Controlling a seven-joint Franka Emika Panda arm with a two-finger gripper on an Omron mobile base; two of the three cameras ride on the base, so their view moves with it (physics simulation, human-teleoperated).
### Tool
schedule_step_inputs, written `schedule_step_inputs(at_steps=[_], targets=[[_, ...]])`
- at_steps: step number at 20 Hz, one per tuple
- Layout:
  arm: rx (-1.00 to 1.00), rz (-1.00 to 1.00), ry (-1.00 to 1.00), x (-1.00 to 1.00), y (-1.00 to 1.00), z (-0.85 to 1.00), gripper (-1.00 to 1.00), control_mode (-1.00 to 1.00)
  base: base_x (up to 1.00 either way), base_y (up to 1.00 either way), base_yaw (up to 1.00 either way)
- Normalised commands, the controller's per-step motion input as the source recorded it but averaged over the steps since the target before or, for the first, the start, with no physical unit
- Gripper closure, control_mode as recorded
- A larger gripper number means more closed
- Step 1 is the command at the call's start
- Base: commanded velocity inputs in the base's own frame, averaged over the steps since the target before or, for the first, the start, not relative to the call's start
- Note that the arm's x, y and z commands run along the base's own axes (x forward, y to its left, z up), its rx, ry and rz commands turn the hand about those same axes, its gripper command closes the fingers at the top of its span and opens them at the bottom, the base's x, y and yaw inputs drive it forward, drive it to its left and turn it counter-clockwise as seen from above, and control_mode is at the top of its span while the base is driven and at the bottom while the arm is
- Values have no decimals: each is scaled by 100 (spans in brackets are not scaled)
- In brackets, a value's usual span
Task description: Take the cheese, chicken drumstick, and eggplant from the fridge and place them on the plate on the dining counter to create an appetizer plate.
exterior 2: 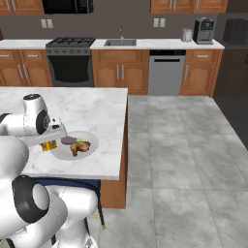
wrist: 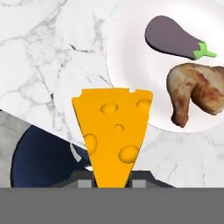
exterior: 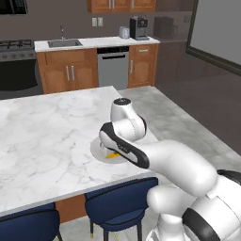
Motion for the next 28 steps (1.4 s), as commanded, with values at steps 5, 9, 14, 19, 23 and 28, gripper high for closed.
schedule_step_inputs(at_steps=[5, 9, 14, 19, 23, 28], targets=[[0, 0, 0, 43, 0, -26, 100, -100, 0, 0, 0], [0, 0, 0, 39, 0, -22, 100, -100, 0, 0, 0], [0, 0, 0, 27, 0, -13, 100, -100, 0, 0, 0], [0, 0, 0, 7, 0, -7, 100, -100, 0, 0, 0], [0, 0, 0, 10, 0, -14, 100, -100, 0, 0, 0], [0, 0, 0, 20, 0, -26, 100, -100, 0, 0, 0]])
